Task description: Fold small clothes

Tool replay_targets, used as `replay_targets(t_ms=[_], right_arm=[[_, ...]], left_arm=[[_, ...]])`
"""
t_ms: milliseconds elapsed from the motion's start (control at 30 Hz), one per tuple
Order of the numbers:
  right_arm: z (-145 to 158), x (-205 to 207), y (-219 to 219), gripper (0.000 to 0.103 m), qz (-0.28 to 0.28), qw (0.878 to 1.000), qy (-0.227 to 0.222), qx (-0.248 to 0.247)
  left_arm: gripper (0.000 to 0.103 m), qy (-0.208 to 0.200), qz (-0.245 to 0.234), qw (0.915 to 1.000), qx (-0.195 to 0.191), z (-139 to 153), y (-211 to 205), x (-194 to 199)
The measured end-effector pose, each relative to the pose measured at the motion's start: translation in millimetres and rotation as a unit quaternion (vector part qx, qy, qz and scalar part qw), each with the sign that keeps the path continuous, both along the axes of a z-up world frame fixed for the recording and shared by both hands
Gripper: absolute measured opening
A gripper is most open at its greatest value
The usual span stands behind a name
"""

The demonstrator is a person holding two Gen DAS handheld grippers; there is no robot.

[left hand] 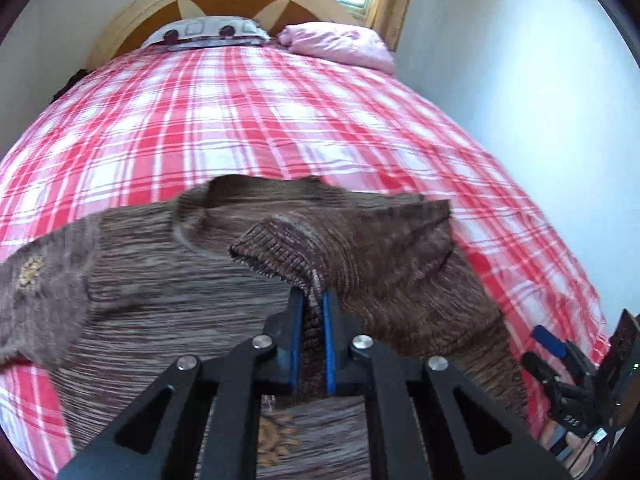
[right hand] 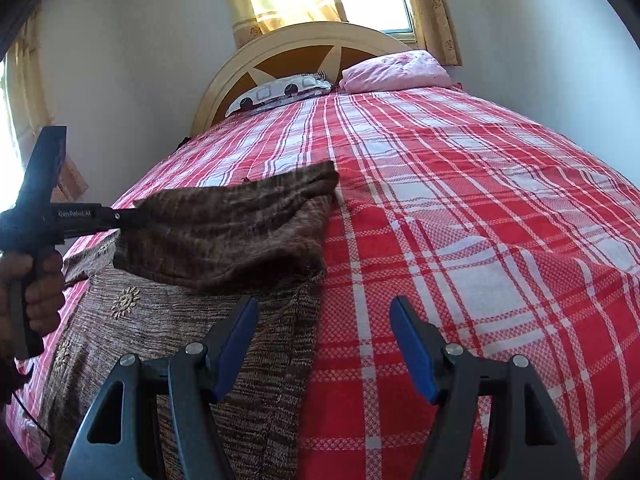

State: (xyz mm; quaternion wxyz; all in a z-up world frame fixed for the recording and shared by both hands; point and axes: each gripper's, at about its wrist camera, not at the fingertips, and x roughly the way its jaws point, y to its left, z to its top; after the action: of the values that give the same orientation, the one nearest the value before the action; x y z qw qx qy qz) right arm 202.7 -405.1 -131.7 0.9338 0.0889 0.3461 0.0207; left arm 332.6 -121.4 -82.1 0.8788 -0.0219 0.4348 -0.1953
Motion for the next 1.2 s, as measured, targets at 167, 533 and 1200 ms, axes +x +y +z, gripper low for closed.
replay_targets(t_ms=[167,533,1200], right_arm=[[-6,5,4,0.069,0.008,1.000,0.017,-0.010],[10,11,26,0.069,0.034,0.997,0.001,-0.066],[8,75,62,0.069,0.185,0.976,0.096,-0.059]], left_arm=[[0.009,0.025,0.011,0.9994,0.019,-28,2,19],[0.020,0.027,0.030,0.9971,0.064,-58,-4,15],[0.098,-0.022,0.010,0.9936,0.111,-70,0,0]])
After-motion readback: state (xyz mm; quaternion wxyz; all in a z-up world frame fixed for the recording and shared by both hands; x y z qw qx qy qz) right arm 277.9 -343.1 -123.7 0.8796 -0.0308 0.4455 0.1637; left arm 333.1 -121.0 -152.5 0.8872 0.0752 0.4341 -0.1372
